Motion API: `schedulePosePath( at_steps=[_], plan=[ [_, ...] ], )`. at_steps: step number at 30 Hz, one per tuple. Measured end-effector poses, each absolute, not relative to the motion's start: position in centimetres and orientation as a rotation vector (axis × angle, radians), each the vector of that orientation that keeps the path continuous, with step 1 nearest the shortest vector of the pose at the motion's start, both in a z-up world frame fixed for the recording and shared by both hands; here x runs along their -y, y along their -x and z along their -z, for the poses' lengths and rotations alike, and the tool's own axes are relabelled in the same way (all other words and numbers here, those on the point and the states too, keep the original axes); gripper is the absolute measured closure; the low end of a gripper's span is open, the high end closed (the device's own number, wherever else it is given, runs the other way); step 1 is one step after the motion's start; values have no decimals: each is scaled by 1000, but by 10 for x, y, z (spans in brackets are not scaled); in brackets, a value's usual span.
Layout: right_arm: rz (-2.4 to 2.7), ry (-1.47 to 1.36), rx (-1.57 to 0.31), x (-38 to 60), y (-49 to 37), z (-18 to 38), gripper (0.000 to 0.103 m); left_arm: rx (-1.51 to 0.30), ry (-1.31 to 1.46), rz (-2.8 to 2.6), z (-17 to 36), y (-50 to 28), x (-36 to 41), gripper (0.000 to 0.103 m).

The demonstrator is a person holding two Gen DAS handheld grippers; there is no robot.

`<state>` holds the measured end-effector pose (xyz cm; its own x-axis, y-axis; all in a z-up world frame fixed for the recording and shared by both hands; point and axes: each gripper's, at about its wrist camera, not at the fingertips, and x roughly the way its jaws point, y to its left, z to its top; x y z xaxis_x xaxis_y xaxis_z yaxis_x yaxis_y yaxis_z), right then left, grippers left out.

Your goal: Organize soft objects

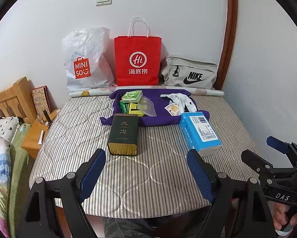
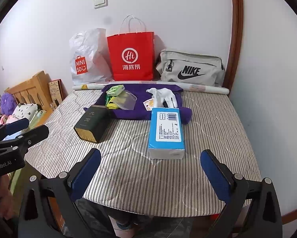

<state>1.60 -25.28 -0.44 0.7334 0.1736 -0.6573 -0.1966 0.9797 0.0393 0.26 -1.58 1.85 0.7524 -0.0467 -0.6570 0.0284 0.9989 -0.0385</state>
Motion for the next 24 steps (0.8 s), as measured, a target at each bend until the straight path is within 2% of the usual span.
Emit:
schedulePosePath(
  at_steps=[24],
  plan=[
    [-203,37,-710,253,-13,2,4,-720,31,40,-18,-1,15,20]
  ],
)
